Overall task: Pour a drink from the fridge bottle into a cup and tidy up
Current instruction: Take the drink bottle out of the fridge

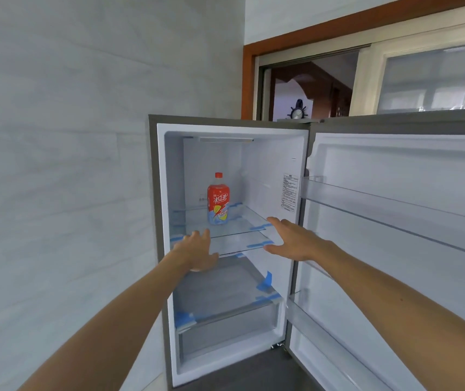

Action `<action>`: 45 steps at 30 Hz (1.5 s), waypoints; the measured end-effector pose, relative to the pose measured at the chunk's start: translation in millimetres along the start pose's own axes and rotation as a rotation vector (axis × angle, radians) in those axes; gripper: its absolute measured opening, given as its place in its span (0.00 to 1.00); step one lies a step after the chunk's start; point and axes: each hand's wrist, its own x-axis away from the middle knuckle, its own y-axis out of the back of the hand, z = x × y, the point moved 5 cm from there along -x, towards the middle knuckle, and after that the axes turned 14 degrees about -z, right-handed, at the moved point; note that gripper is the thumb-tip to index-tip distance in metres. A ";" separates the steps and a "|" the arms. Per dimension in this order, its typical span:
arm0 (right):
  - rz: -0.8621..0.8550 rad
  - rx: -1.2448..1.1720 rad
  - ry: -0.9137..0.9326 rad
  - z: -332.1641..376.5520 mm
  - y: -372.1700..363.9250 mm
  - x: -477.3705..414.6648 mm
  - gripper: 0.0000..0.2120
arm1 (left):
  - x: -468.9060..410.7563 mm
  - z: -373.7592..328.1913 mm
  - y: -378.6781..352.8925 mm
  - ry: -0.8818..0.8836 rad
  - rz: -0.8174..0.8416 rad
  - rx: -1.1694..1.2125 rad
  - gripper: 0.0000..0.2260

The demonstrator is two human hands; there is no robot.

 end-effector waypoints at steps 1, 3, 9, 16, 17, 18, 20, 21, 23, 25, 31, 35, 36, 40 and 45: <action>-0.001 0.001 0.004 -6.8 -2.0 -5.5 0.37 | -6.7 -2.1 -1.9 0.009 0.000 0.003 0.34; 0.001 -0.013 0.009 -19.5 -6.9 -15.9 0.37 | -20.5 -4.5 -5.7 0.031 -0.002 0.015 0.34; 0.034 -0.077 0.037 -45.3 -31.9 -35.0 0.35 | -46.4 -6.6 -15.2 0.075 -0.011 0.022 0.32; 0.061 -0.120 0.067 -54.0 -52.8 -64.3 0.35 | -68.1 10.7 -30.7 0.122 0.002 0.045 0.33; 0.059 -0.119 0.074 -53.8 -54.5 -69.2 0.35 | -71.9 13.1 -32.5 0.125 0.000 0.044 0.33; 0.058 -0.119 0.076 -53.7 -56.1 -74.2 0.35 | -75.7 14.9 -33.7 0.125 -0.003 0.045 0.32; 0.057 -0.115 0.078 -53.3 -62.2 -87.1 0.36 | -85.6 20.0 -36.8 0.125 -0.010 0.047 0.32; 0.056 -0.108 0.080 -53.2 -65.3 -93.9 0.37 | -91.2 22.3 -38.6 0.124 -0.012 0.045 0.32; 0.047 -0.093 0.083 -52.2 -70.4 -109.6 0.37 | -104.0 26.8 -42.4 0.119 -0.010 0.026 0.32; 0.043 -0.085 0.084 -50.6 -74.3 -125.3 0.36 | -118.2 30.5 -46.2 0.109 -0.015 -0.005 0.33; 0.008 -0.074 0.070 -48.3 -85.0 -184.7 0.36 | -168.9 48.6 -51.2 0.059 -0.037 -0.066 0.32; -0.008 -0.093 0.051 -46.6 -96.2 -217.2 0.37 | -198.3 55.3 -58.1 0.037 -0.033 -0.083 0.32; -0.010 -0.100 0.046 -45.9 -99.4 -223.0 0.37 | -204.2 55.4 -61.3 0.027 -0.030 -0.082 0.32; -0.006 -0.129 0.029 -46.0 -110.6 -244.6 0.36 | -224.6 61.0 -80.2 0.026 -0.002 -0.052 0.31; -0.017 -0.167 0.018 -45.2 -119.8 -278.1 0.36 | -244.1 72.3 -99.9 0.051 0.018 -0.052 0.31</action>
